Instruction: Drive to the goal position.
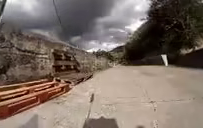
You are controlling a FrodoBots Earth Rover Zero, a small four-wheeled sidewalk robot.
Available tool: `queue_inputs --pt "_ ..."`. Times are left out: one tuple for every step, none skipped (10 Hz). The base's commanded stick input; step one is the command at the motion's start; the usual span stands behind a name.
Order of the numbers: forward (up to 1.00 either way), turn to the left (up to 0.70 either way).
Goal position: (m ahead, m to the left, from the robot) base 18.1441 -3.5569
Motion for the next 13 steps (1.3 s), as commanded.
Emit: queue_inputs --pt "0.70 0.00" --pt "0.70 0.00" --pt "0.70 0.00" --pt "0.70 0.00" --pt "0.70 0.00" --pt "0.70 0.00" --pt "0.70 0.00" --pt "0.70 0.00" --pt "0.70 -0.32" --pt "0.70 -0.32" --pt "0.70 -0.32" --pt "0.70 -0.04" --pt "0.70 -0.01"
